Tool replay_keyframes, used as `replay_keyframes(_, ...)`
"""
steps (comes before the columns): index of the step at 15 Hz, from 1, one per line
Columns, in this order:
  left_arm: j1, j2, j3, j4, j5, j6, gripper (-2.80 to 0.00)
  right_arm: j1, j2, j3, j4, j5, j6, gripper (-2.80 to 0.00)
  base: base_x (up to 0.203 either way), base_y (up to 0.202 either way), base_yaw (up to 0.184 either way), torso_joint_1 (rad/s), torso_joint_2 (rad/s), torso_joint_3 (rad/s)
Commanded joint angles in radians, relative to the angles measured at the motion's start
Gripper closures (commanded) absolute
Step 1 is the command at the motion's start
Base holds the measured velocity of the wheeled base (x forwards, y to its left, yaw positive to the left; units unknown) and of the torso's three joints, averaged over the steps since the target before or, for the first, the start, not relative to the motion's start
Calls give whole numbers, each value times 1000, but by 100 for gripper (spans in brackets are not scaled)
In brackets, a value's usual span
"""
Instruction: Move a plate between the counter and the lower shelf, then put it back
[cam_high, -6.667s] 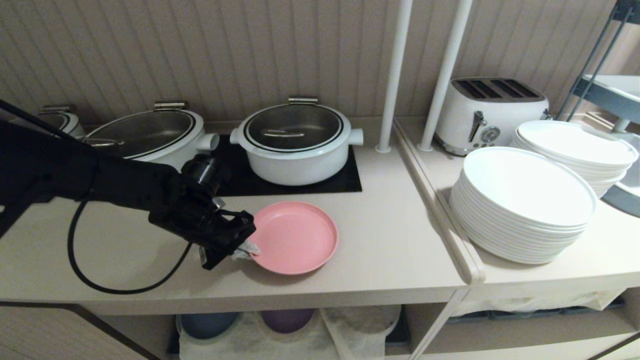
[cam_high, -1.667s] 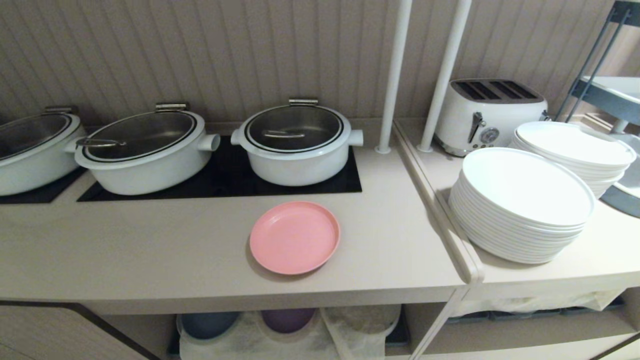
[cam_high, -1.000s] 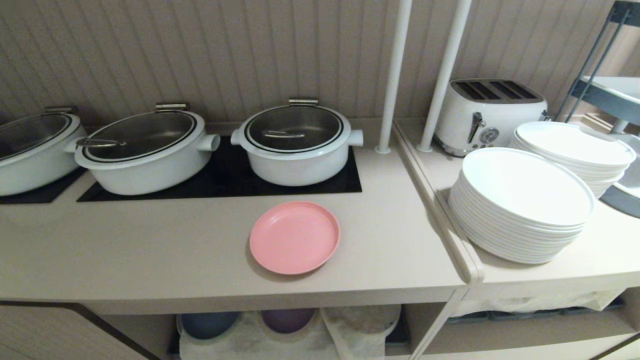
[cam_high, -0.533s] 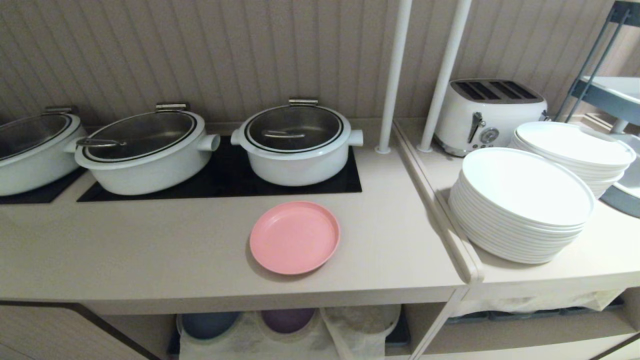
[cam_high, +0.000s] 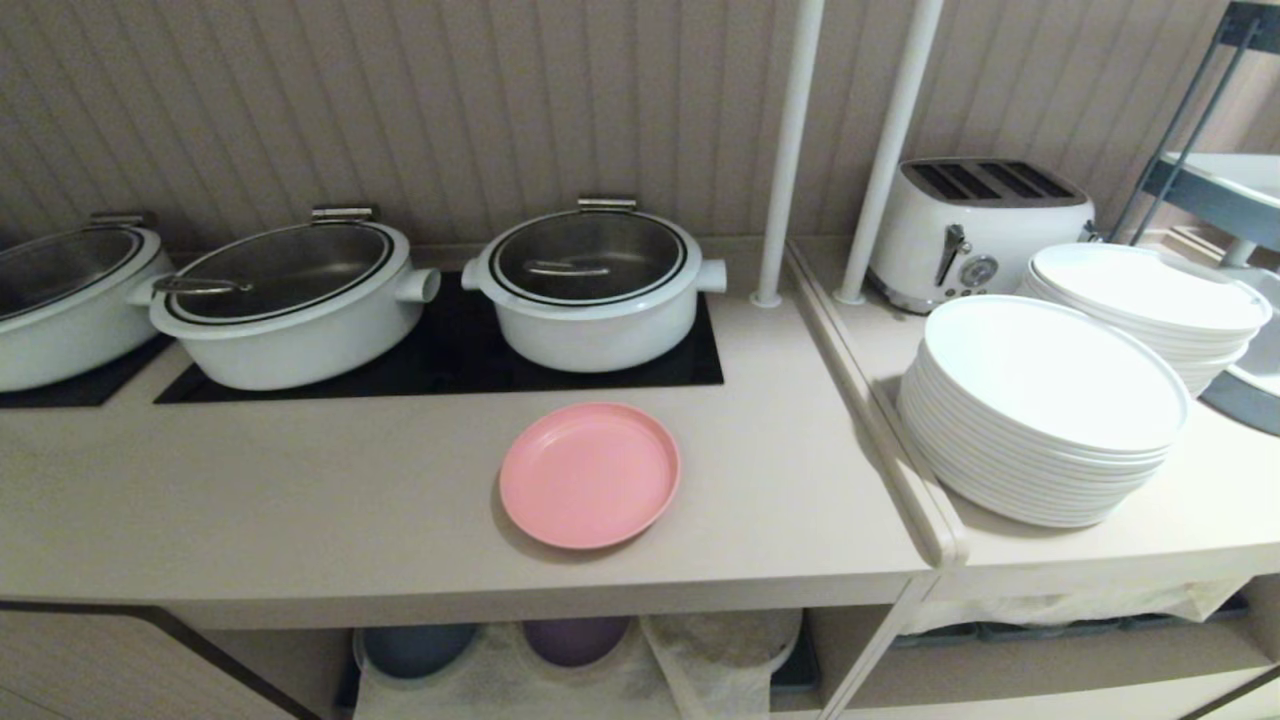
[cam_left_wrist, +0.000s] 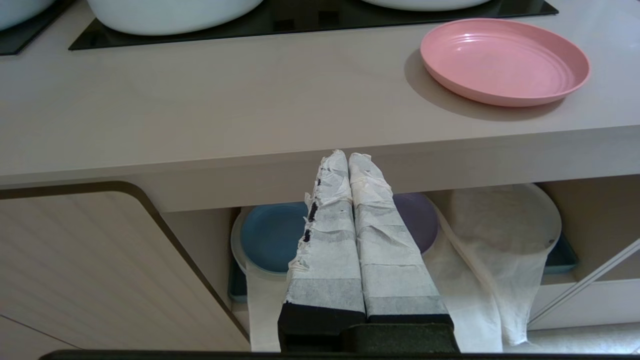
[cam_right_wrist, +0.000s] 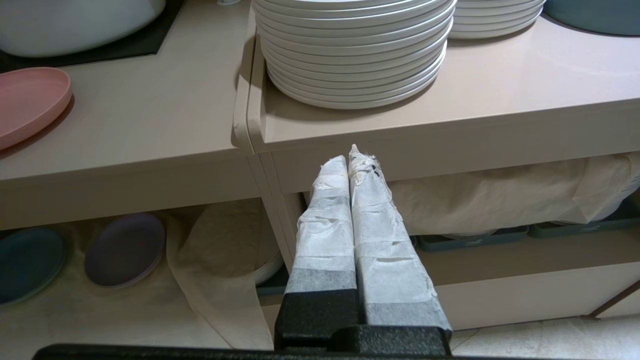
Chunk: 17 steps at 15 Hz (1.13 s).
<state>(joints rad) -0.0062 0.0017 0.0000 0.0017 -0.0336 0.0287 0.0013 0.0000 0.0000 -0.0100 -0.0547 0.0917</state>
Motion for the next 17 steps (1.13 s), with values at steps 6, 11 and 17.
replay_keyframes(6, 0, -2, 0, 1, 0, -1, 0, 0, 0, 0, -1, -1, 0, 0, 0, 0, 0, 0, 0, 0)
replay_keyframes(11, 0, -2, 0, 1, 3, -4, 0, 0, 0, 0, 1, -1, 0, 0, 0, 0, 0, 0, 0, 0)
replay_keyframes(17, 0, -2, 0, 1, 3, -4, 0, 0, 0, 0, -1, -1, 2, 0, 0, 0, 0, 0, 0, 0)
